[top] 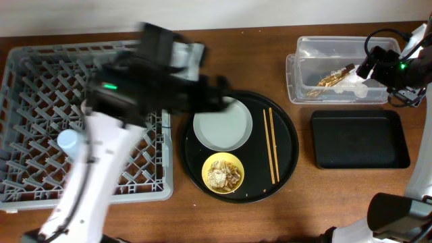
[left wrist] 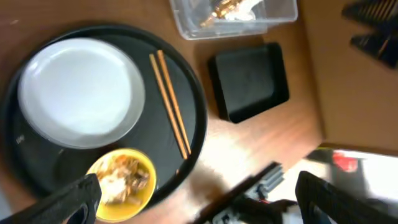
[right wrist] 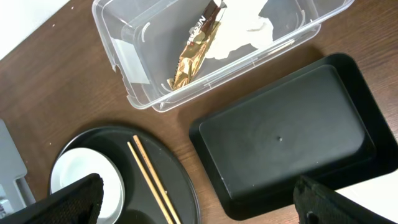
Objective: Sort waste into correct bins and load items into the dishwasher rack
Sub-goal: 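Move the left gripper to the chopsticks and grasp one chopstick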
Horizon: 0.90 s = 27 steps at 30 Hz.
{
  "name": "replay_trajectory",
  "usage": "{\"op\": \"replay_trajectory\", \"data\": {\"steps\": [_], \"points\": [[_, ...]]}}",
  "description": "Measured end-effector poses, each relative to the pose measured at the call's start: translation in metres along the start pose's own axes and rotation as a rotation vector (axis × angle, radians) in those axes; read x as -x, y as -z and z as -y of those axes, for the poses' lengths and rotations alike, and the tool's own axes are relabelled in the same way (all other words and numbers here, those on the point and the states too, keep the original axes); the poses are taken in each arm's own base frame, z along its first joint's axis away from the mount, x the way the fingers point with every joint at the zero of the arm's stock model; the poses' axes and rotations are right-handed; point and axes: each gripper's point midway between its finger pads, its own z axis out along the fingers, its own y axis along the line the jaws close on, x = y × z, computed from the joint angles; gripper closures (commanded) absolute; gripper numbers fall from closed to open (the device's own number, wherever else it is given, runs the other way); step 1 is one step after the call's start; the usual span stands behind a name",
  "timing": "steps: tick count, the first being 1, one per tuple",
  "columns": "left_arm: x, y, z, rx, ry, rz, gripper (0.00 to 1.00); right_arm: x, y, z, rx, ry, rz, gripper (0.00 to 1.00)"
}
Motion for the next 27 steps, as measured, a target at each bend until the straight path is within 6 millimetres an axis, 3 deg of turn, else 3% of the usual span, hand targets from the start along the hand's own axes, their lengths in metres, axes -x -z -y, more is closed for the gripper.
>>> {"op": "replay_trajectory", "data": {"steps": [2, 3, 13, 15, 19, 27], "points": [[-0.007, -0.02, 0.017, 0.027, -0.03, -0.01, 0.04, 0.0, 0.0, 0.0, 0.0, -0.001, 0.0, 0.01], [-0.016, -0.048, 0.029, 0.064, -0.076, -0.035, 0.04, 0.0, 0.0, 0.0, 0.0, -0.001, 0.0, 0.01], [-0.062, -0.194, 0.028, 0.214, -0.179, -0.206, 0.01, 0.0, 0.0, 0.0, 0.0, -0.001, 0.0, 0.01], [-0.068, -0.216, 0.028, 0.257, -0.168, -0.192, 0.2, 0.0, 0.0, 0.0, 0.0, -0.001, 0.0, 0.01], [-0.081, -0.246, 0.013, 0.375, -0.097, -0.168, 0.44, 0.0, 0.0, 0.0, 0.0, -0.001, 0.0, 0.01], [-0.097, -0.285, -0.024, 0.564, 0.064, -0.103, 0.52, 0.0, 0.0, 0.0, 0.0, -0.002, 0.0, 0.01]]}}
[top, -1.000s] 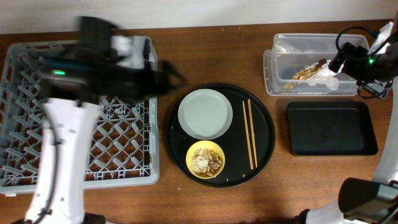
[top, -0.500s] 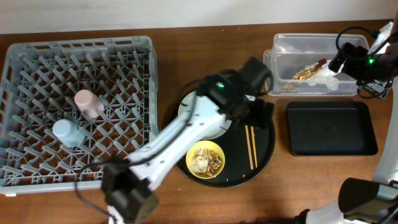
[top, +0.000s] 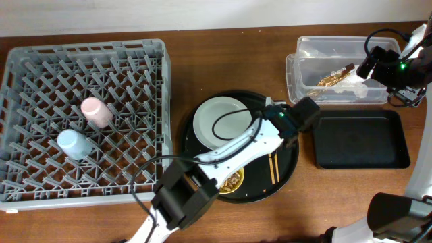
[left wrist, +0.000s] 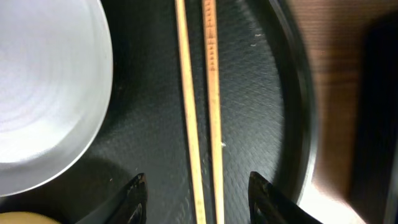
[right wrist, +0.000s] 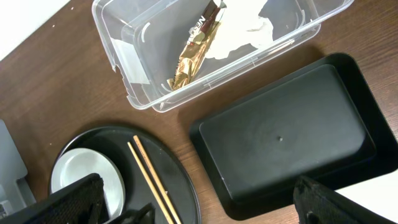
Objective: Sort waste into correct bins and load items into the dishwasher rack
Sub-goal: 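Move the left gripper to the chopsticks and grasp one chopstick, then carry the chopstick to the rack and insert it upright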
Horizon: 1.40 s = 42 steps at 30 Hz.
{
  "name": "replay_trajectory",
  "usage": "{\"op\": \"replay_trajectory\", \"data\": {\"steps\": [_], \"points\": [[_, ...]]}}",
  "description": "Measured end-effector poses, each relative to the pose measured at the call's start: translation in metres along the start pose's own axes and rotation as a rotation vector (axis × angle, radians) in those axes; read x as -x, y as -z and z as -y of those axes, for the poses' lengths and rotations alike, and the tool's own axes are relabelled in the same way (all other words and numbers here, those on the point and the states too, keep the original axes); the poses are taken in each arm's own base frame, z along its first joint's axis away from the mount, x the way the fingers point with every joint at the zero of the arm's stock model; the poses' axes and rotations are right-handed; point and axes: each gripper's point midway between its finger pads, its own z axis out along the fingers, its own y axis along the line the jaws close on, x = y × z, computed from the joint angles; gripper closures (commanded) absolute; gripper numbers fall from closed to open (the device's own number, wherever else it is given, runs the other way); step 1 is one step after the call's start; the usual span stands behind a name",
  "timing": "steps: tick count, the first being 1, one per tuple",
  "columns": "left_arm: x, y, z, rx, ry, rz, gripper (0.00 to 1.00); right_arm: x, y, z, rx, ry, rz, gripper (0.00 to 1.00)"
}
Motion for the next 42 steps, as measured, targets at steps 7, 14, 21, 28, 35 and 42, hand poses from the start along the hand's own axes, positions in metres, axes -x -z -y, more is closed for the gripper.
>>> {"op": "replay_trajectory", "data": {"steps": [7, 14, 21, 28, 35, 42], "points": [[-0.013, -0.042, -0.006, 0.072, 0.028, -0.03, 0.64, 0.0, 0.0, 0.0, 0.0, 0.0, 0.0, 0.01], [-0.018, -0.054, -0.008, 0.092, 0.026, -0.041, 0.64, 0.0, 0.0, 0.0, 0.0, 0.001, 0.0, 0.01], [-0.017, -0.055, -0.005, 0.083, 0.04, -0.035, 0.99, 0.0, 0.0, 0.0, 0.0, 0.0, 0.0, 0.01], [-0.02, -0.053, -0.008, 0.099, 0.032, -0.046, 0.99, 0.0, 0.0, 0.0, 0.0, 0.0, 0.0, 0.01], [-0.018, -0.019, -0.017, 0.164, 0.015, -0.095, 0.99, 0.0, 0.0, 0.0, 0.0, 0.001, 0.0, 0.01], [0.019, 0.05, 0.004, 0.068, -0.049, -0.018, 0.99, 0.0, 0.0, 0.0, 0.0, 0.0, 0.0, 0.01]]}}
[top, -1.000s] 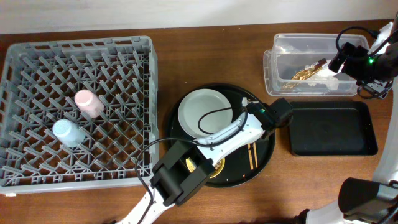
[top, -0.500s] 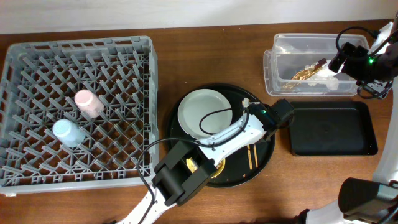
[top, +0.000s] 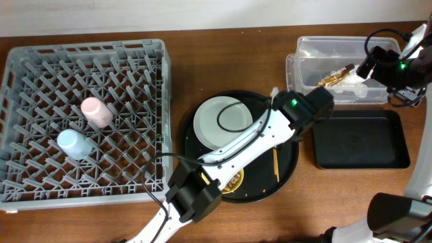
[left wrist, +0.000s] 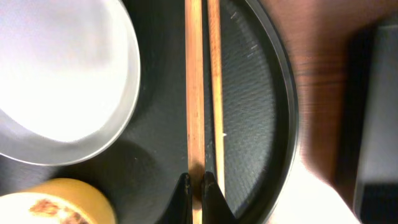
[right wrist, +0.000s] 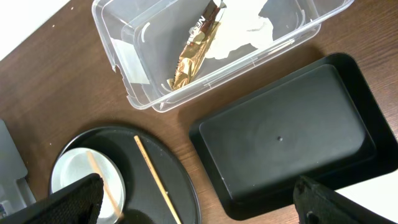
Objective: Sort waste into correct bins and load items into the dishwasher rack
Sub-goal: 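Carry the chopstick to the rack and insert it upright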
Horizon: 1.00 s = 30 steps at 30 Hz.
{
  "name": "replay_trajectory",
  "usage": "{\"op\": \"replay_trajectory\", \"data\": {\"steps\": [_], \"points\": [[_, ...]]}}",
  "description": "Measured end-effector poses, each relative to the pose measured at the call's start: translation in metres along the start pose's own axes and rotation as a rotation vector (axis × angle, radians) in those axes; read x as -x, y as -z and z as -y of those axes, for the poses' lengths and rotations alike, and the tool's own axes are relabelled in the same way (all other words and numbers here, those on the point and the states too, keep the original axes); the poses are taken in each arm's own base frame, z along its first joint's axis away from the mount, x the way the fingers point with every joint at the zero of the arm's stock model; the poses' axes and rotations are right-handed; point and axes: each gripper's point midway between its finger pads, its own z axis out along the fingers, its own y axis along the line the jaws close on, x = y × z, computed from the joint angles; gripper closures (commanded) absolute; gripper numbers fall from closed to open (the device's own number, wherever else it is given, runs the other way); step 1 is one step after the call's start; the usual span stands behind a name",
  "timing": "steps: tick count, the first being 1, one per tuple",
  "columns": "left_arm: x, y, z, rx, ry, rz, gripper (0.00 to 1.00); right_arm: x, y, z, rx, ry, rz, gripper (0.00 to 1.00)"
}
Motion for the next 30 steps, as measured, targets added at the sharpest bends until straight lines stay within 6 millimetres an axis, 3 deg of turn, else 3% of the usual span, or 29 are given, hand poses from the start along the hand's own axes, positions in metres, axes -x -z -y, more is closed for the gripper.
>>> {"op": "replay_trajectory", "data": {"steps": [4, 7, 9, 16, 23, 26, 30], "points": [[0.019, 0.035, -0.019, 0.01, -0.076, 0.046, 0.99, 0.0, 0.0, 0.0, 0.0, 0.0, 0.0, 0.01], [0.047, 0.059, -0.063, 0.07, -0.115, 0.081, 0.99, 0.0, 0.0, 0.0, 0.0, 0.001, 0.0, 0.01], [0.068, 0.066, -0.103, 0.132, -0.118, 0.087, 0.99, 0.0, 0.0, 0.0, 0.0, 0.0, 0.0, 0.01], [0.118, 0.056, -0.216, 0.252, -0.056, 0.051, 1.0, 0.0, 0.0, 0.0, 0.0, 0.0, 0.0, 0.01], [0.139, 0.049, -0.315, 0.313, 0.046, 0.004, 1.0, 0.0, 0.0, 0.0, 0.0, 0.0, 0.0, 0.01], [0.144, 0.046, -0.337, 0.285, 0.058, -0.006, 1.0, 0.0, 0.0, 0.0, 0.0, 0.0, 0.0, 0.01], [0.151, 0.039, -0.35, 0.147, 0.056, -0.012, 1.0, 0.0, 0.0, 0.0, 0.0, 0.0, 0.0, 0.01]]}}
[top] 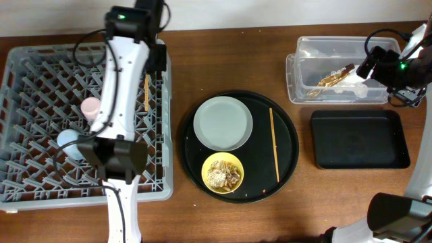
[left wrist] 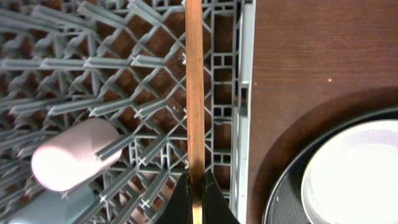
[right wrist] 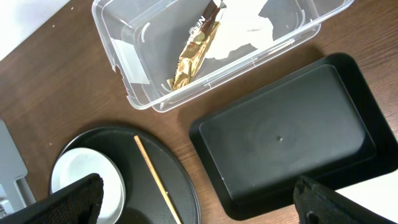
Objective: Sort waste into correct bins and load items into the dishwasher rack
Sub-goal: 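Carry the chopstick to the rack and insert it upright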
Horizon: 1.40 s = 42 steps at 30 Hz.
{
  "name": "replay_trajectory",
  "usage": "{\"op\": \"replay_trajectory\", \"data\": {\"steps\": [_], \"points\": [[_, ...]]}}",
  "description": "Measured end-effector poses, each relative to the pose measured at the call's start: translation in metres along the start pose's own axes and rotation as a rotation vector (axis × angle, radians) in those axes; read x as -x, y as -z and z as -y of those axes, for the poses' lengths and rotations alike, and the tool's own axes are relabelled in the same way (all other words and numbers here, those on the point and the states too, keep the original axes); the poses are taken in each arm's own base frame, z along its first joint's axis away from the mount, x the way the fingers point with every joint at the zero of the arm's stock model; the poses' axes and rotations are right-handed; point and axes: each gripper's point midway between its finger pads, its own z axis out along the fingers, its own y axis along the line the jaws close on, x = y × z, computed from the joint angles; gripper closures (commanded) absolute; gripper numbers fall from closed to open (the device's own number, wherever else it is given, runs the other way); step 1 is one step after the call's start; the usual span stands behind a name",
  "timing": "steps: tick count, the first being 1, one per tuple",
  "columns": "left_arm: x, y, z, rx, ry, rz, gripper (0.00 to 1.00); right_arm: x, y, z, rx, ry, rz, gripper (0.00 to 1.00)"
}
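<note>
My left gripper (left wrist: pixel 195 186) is shut on a wooden chopstick (left wrist: pixel 194 87) and holds it over the right side of the grey dishwasher rack (top: pixel 40 61), just inside its right wall. In the overhead view this chopstick (top: pixel 146 92) lies along the rack's length. The second chopstick (top: pixel 273 145) rests on the round black tray (top: pixel 291 135), beside a white plate (top: pixel 223 123) and a yellow bowl of food scraps (top: pixel 223 172). A pink cup (left wrist: pixel 68 162) and a blue cup (top: pixel 67 140) lie in the rack. My right gripper (right wrist: pixel 199 208) hangs open, high over the bins at the far right.
A clear bin (top: pixel 337 77) at the back right holds a gold wrapper (right wrist: pixel 196 53) and crumpled paper. In front of it sits a black rectangular bin (top: pixel 360 138). Bare wood separates the rack from the tray.
My left gripper, then shut on one chopstick over the tray, now holds it over the rack's right side. One chopstick stays on the tray. The right arm has not moved.
My left gripper was open near the rack, with both chopsticks on the tray. Then it stood open low over the pair. Then it was shut on one chopstick at the tray, and now it holds that chopstick over the rack.
</note>
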Motion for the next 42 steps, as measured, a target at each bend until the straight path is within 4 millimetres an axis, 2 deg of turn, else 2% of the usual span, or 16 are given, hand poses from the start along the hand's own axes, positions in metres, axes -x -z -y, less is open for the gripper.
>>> {"op": "replay_trajectory", "data": {"steps": [5, 11, 15, 18, 22, 25, 28, 30, 38, 41, 42], "points": [[0.003, -0.004, -0.002, -0.174, -0.036, -0.008, 0.99, 0.0, 0.0, 0.0, 0.0, 0.0, 0.0, 0.01], [0.008, -0.015, 0.004, -0.244, -0.057, -0.01, 0.99, 0.0, 0.0, 0.0, 0.0, 0.0, 0.0, 0.01], [0.005, -0.038, 0.009, -0.255, -0.064, -0.056, 1.0, 0.0, 0.0, 0.0, 0.0, 0.0, 0.0, 0.01], [0.003, -0.063, 0.012, -0.248, -0.065, -0.097, 1.0, 0.0, 0.0, 0.0, 0.0, 0.0, 0.0, 0.01], [0.0, -0.079, 0.008, -0.216, -0.041, -0.127, 0.98, 0.0, 0.0, 0.0, 0.0, 0.0, 0.0, 0.01], [0.0, -0.079, 0.006, -0.209, -0.031, -0.128, 0.85, 0.0, 0.0, 0.0, 0.0, 0.0, 0.0, 0.01], [0.0, -0.079, 0.004, -0.202, -0.017, -0.132, 0.81, 0.0, 0.0, 0.0, 0.0, 0.0, 0.0, 0.01], [0.0, -0.079, 0.004, -0.202, -0.008, -0.134, 0.74, 0.0, 0.0, 0.0, 0.0, 0.0, 0.0, 0.01], [-0.007, -0.076, 0.005, -0.212, -0.001, -0.161, 0.75, 0.0, 0.0, 0.0, 0.0, 0.0, 0.0, 0.01], [-0.008, -0.06, 0.009, -0.248, 0.002, -0.159, 0.74, 0.0, 0.0, 0.0, 0.0, 0.0, 0.0, 0.01], [-0.005, -0.049, 0.012, -0.274, 0.004, -0.136, 0.74, 0.0, 0.0, 0.0, 0.0, 0.0, 0.0, 0.01]]}}
